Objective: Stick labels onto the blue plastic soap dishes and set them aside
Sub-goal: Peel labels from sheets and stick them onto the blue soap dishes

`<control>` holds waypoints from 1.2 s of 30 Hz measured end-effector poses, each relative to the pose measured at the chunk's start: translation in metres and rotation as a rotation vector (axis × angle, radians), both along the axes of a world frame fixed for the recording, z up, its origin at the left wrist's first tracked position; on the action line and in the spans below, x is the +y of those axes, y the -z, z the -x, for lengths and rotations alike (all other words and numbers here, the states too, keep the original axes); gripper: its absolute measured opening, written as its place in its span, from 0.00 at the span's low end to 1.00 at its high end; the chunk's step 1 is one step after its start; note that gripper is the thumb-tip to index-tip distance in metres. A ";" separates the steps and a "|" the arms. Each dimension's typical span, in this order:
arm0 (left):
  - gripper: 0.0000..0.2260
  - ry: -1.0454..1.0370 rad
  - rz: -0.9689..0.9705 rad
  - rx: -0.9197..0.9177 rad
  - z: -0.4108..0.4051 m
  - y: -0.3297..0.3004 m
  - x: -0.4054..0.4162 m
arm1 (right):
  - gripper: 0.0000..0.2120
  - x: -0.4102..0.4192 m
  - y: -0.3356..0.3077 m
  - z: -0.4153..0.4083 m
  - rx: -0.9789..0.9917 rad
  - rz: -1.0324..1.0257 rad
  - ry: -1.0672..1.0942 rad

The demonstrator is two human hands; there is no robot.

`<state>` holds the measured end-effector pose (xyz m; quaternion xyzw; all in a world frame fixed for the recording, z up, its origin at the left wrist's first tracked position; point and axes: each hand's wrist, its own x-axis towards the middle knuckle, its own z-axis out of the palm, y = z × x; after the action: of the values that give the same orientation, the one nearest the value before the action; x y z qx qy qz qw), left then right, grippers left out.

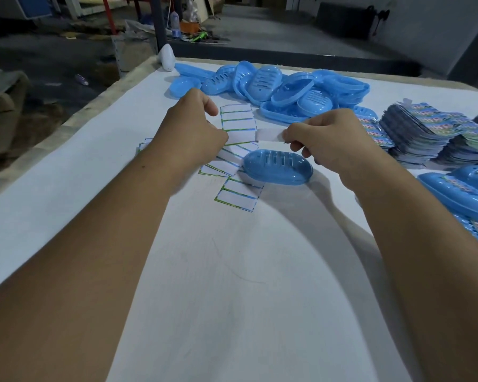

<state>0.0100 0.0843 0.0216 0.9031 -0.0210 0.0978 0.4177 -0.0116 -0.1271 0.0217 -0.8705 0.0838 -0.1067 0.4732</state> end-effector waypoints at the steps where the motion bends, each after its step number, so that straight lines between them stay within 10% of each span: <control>1: 0.14 -0.006 -0.011 0.001 -0.001 0.001 0.001 | 0.11 0.000 0.000 0.000 0.001 -0.003 0.004; 21: 0.10 -0.105 -0.708 0.121 0.002 -0.002 0.018 | 0.11 0.006 -0.003 0.004 0.001 -0.025 -0.039; 28: 0.11 0.048 -0.046 0.014 0.008 -0.005 -0.008 | 0.14 0.010 -0.002 0.004 -0.023 -0.008 -0.046; 36: 0.06 0.198 0.164 0.096 0.013 -0.003 -0.021 | 0.16 0.014 -0.004 0.006 -0.040 0.003 -0.078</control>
<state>-0.0032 0.0628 0.0241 0.8629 -0.0820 0.0139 0.4984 -0.0179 -0.1134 0.0256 -0.8715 0.0401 -0.1057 0.4772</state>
